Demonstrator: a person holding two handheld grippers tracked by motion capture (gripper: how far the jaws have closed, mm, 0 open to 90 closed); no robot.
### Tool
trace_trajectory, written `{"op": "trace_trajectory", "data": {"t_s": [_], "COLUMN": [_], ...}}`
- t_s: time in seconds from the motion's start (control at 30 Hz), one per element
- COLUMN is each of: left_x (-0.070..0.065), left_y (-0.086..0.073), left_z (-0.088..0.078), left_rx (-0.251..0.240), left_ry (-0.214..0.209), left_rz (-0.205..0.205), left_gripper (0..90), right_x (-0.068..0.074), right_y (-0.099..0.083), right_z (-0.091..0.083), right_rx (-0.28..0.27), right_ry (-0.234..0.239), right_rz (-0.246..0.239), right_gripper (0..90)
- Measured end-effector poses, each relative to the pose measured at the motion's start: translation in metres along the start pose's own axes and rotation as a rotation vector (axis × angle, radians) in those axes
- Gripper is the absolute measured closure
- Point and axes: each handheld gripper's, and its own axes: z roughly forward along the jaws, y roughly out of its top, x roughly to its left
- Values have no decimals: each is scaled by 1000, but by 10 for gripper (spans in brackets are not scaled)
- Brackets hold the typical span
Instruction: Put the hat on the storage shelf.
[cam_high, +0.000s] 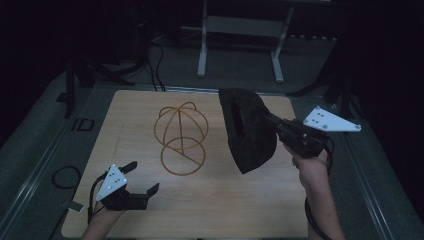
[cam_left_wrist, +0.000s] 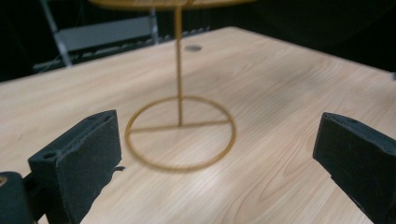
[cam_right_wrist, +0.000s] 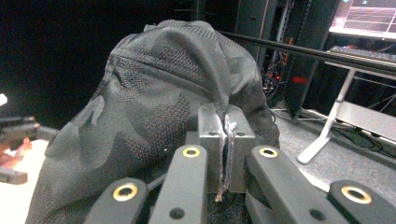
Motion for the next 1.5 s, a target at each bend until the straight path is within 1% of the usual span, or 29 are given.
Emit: {"op": "trace_trajectory", "data": {"t_s": [0.03, 0.07, 0.1, 0.13, 0.17, 0.2, 0.23, 0.27, 0.3, 0.33, 0.43, 0.47, 0.6, 0.63, 0.77, 0.93, 1.13, 1.27, 1.37, 1.5], "left_x": [1, 1, 2, 4, 4, 5, 5, 5, 5, 6, 8, 8, 10, 11, 14, 16, 17, 16, 16, 15], "left_y": [-4, -4, -10, -14, -16, -19, -21, -24, -27, -29, -34, -36, -41, -42, -45, -48, -50, -51, -51, -52], "left_z": [0, 0, -2, -2, -2, -2, -3, -2, -2, -2, -3, -3, -4, -4, -5, -4, -4, -3, -3, -2], "left_rx": [6, 6, 17, 22, 29, 25, 29, 39, 34, 26, 22, 26, 24, 15, 10, 9, 6, 6, 4, 8], "left_ry": [8, 8, 25, 23, 33, 40, 41, 51, 53, 51, 63, 71, 99, 102, 97, 89, 87, 83, 78, 61], "left_rz": [-10, -10, -16, -25, -31, -31, -35, -36, -36, -48, -56, -56, -34, -36, -59, -72, -75, -70, -70, -66], "left_gripper": [8, 0, 0, 0, 0, 0, 0, 1, 0, 1, 1, 1, 1, 1, 2, 2, 2, 2, 2, 2], "right_x": [0, 0, 1, 1, 2, 2, 3, 4, 6, 7, 12, 14, 23, 25, 35, 45, 56, 59, 60, 62], "right_y": [2, 2, 4, 8, 10, 13, 15, 17, 20, 22, 27, 28, 33, 33, 34, 33, 29, 25, 21, 18], "right_z": [2, 2, 5, 10, 12, 15, 18, 21, 25, 28, 40, 44, 62, 67, 85, 105, 127, 138, 146, 155], "right_rx": [0, 0, -1, -1, -2, -2, -1, -1, 3, 4, 15, 18, 40, 46, 84, 109, 144, 167, 182, 205], "right_ry": [1, 1, 3, 5, 5, 10, 9, 9, 14, 13, 24, 28, 48, 54, 72, 100, 138, 148, 155, 162], "right_rz": [0, 0, 0, -4, -3, -4, -7, -8, -11, -13, -20, -21, -35, -38, -57, -55, -61, -58, -46, -39], "right_gripper": [876, 876, 876, 876, 876, 876, 876, 877, 876, 876, 876, 876, 876, 876, 876, 876, 875, 875, 874, 873]}}
